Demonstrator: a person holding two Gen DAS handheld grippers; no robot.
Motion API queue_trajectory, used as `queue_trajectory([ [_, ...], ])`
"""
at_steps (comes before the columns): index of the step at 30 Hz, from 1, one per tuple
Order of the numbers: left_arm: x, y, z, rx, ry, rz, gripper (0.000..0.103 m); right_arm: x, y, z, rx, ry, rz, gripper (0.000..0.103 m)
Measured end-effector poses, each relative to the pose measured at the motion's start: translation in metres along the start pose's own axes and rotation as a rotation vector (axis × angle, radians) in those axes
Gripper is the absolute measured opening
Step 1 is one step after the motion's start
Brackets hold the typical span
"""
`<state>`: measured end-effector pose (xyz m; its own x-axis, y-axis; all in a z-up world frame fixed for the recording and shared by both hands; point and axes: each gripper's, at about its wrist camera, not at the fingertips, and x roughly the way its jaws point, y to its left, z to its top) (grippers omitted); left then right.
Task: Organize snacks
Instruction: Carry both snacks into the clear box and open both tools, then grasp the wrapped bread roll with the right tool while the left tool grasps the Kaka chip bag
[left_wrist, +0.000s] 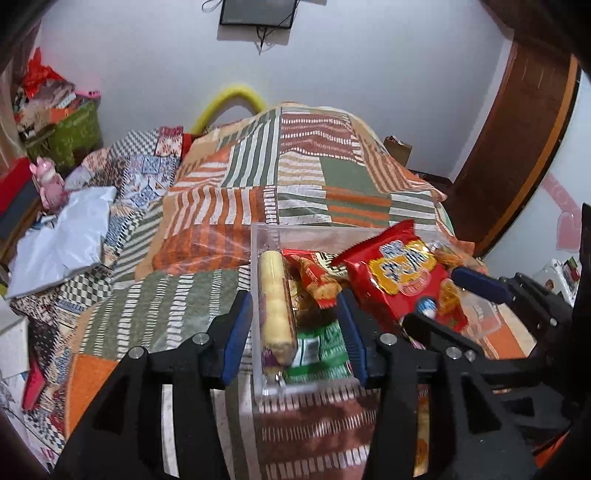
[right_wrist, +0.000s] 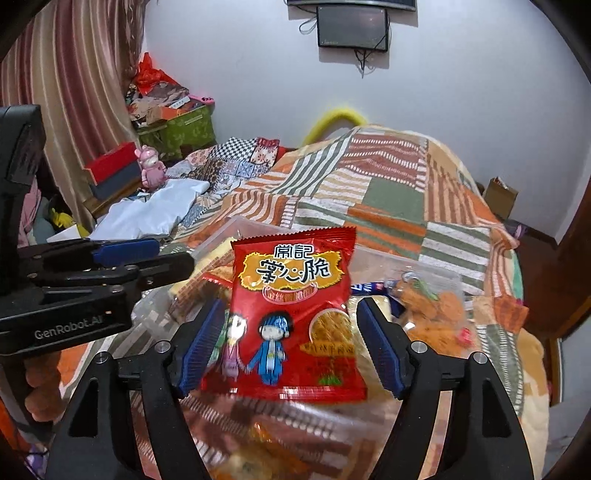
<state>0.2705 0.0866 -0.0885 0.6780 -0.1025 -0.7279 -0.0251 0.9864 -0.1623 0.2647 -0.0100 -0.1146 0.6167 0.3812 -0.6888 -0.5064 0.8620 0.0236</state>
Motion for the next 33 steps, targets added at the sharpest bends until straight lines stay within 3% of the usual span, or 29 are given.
queue_trajectory([
  [10, -0.05, -0.011, -0.035, 0.065, -0.026, 0.044, 0.063, -0.042, 0.002, -0.022, 0.03, -0.044, -0.009, 0.082],
  [19, -0.059, -0.006, -0.082, 0.1, 0.018, 0.08, 0.079, -0.038, 0.008, -0.062, 0.083, 0.035, 0.019, 0.082],
  [33, -0.04, 0.012, -0.142, 0.104, 0.142, 0.087, 0.079, 0.003, 0.02, -0.105, 0.103, 0.21, 0.041, 0.081],
])
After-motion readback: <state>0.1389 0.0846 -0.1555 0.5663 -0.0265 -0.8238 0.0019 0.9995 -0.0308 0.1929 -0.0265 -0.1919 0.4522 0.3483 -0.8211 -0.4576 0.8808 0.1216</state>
